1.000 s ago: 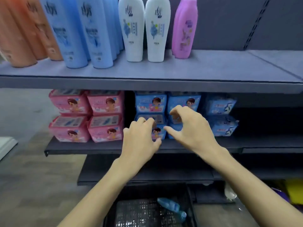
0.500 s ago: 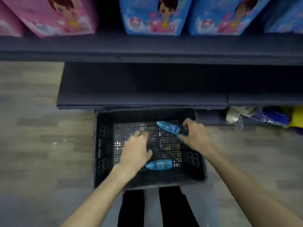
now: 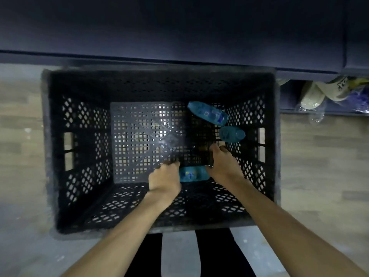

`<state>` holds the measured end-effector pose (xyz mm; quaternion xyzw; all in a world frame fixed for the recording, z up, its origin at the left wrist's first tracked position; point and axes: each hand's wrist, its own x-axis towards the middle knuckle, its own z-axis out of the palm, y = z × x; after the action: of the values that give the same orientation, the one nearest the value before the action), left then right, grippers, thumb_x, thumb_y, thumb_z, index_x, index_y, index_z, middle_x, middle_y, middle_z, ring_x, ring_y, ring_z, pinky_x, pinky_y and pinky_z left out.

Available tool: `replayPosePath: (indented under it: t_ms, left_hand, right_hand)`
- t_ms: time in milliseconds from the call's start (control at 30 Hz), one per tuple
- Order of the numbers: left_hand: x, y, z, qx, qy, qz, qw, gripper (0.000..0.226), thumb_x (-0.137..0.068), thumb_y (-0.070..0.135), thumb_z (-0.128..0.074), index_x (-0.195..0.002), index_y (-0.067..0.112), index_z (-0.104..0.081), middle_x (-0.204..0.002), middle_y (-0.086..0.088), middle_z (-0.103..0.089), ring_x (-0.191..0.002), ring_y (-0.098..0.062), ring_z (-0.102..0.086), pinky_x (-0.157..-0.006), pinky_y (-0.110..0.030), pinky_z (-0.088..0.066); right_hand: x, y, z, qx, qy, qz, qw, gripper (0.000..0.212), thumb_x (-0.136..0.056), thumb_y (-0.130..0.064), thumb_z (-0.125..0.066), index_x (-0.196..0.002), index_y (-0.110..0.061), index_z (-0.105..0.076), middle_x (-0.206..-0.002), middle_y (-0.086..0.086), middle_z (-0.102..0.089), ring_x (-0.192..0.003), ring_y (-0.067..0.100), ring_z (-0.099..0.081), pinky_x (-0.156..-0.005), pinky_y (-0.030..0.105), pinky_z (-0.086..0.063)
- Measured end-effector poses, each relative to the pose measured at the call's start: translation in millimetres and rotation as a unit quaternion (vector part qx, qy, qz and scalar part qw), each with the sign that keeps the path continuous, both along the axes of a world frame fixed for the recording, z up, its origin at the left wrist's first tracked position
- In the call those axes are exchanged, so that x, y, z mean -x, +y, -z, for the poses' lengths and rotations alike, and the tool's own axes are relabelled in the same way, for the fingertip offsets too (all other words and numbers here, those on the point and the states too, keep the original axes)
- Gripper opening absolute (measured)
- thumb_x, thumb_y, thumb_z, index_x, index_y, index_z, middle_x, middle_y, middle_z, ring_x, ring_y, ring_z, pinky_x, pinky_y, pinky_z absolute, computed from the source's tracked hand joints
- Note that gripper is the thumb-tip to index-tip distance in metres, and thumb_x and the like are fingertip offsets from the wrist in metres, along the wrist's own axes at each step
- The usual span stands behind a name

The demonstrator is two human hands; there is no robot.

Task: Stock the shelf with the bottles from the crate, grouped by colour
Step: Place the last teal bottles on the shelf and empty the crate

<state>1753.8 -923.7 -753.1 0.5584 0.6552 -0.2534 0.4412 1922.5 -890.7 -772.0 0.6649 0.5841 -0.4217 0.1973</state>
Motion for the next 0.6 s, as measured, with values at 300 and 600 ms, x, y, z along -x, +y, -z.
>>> replayPosePath:
  t_ms: [300,600]
  left_hand:
    - [-36.9,-12.2,101.5,0.164,0.043,-0.09,0.981,0.055,-0.096,0.034,-0.047,-0.147,0.035,-0.026,-0.148,-0.018,-0.036,-0.131,-0.037,-0.042,-0.108,-0.054,-0.028]
    - [-52.7,-13.9,112.5,0.116,-0.001,-0.335,0.935,0.046,-0.099,0.022,-0.051,-0.142,0.03,-0.037,-0.143,-0.023,-0.014,-0.107,-0.036,-0.058,-0.1,-0.042,-0.046]
  right_hand:
    - [11.4,98.1,108.0,-0.105,-0.056,-0.005,0.993,0.063,-0.094,-0.008,-0.059,-0.149,-0.011,-0.029,-0.152,0.016,-0.032,-0.139,0.034,-0.036,-0.112,0.042,-0.036]
    - [10.7,117.2,131.5,-0.174,-0.135,-0.121,0.968,0.061,-0.09,0.001,-0.058,-0.145,-0.006,-0.034,-0.143,0.021,-0.043,-0.133,0.038,-0.04,-0.103,0.049,-0.043]
